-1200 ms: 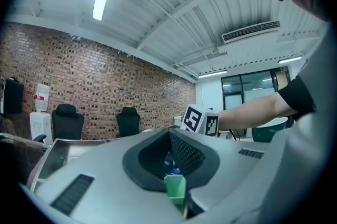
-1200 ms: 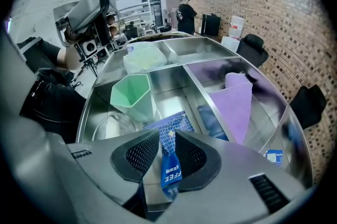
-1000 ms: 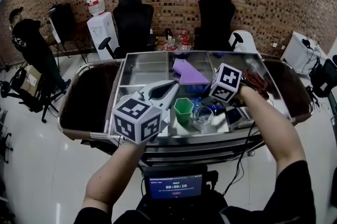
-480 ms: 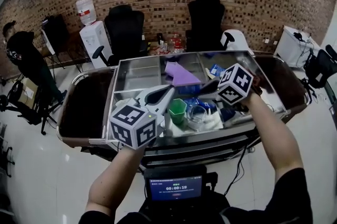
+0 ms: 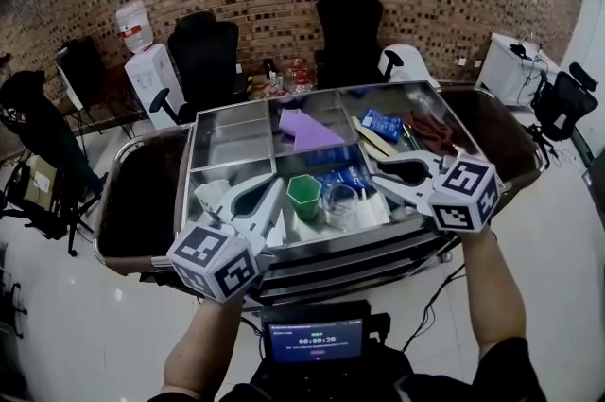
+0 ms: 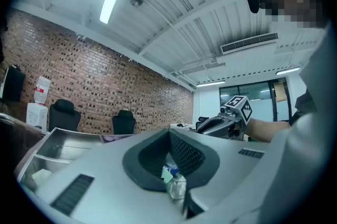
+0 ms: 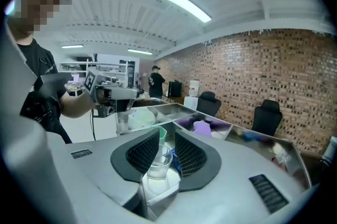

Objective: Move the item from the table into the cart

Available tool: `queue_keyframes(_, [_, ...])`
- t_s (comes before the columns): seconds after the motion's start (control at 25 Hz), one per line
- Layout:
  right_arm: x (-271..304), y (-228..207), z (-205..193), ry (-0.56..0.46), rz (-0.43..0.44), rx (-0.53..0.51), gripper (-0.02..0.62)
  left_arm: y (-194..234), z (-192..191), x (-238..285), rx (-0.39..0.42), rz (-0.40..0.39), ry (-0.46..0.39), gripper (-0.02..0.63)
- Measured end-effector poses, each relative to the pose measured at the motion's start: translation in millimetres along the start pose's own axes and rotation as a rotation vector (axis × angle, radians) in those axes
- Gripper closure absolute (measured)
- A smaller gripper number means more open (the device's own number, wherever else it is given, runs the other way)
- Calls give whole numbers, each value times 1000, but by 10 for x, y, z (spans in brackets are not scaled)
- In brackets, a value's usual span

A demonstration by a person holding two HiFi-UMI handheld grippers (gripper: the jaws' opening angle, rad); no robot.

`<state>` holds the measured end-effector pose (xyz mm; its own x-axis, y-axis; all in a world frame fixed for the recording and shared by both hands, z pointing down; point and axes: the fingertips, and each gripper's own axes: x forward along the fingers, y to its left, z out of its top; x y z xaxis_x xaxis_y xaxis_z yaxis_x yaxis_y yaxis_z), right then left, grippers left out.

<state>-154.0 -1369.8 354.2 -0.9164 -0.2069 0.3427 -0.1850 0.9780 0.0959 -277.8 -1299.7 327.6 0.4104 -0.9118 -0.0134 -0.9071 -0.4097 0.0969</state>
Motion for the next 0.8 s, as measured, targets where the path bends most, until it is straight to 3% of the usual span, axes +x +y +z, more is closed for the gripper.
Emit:
queue_keyframes(0.08, [-121,67,24,-65,-42,23,499,-39,-35,-47,-4,2,-11,601])
queue_keyframes(0.16, [-213,135,10,-125,-93,42,572,-71,-57,-111,-13,8,-28,601])
queue_keyframes(0.28, [-287,260,-104,-171,-148,59,574,-103,-105,-187,-22,13,-42,601])
queue_keyframes(0.52, [-466,471,-273,-268,-215,110,574,-134,-362,-284,9,58,19,601])
queue_keyframes(0.8, [-644,541,-444,-353,-278,192,583,-323,-380,-271,37,6,-29,601])
